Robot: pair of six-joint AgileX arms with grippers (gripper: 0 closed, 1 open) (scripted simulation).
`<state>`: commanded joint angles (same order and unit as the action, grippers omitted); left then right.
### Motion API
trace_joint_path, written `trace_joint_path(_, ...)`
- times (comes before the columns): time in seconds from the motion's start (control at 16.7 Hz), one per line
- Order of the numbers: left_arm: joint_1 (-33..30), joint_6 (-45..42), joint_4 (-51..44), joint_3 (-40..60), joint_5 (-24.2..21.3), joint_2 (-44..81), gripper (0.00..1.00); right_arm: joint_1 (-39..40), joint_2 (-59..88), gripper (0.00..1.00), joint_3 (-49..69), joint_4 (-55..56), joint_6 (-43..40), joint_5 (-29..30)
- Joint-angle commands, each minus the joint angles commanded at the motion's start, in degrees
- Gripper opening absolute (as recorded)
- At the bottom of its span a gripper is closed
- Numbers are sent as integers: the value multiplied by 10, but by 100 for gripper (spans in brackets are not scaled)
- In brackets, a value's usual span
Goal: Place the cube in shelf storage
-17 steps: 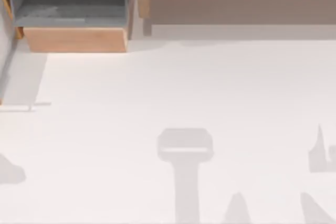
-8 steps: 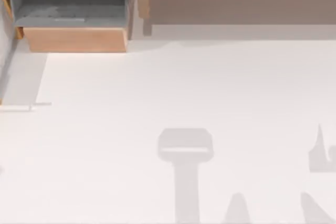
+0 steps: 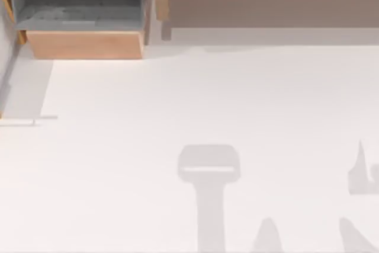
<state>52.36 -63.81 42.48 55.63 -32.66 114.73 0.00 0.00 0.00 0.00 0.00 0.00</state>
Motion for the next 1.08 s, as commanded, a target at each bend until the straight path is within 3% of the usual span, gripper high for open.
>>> trace_joint_path(0.42,-55,237,-437,320,109,30,100,0,0,100,0,0,0,0)
trace_joint_path(0.78,-177,411,-808,571,203,103,100,0,0,100,0,0,0,0)
trace_joint_path(1.08,-277,510,-1051,720,268,174,100,0,0,100,0,0,0,0)
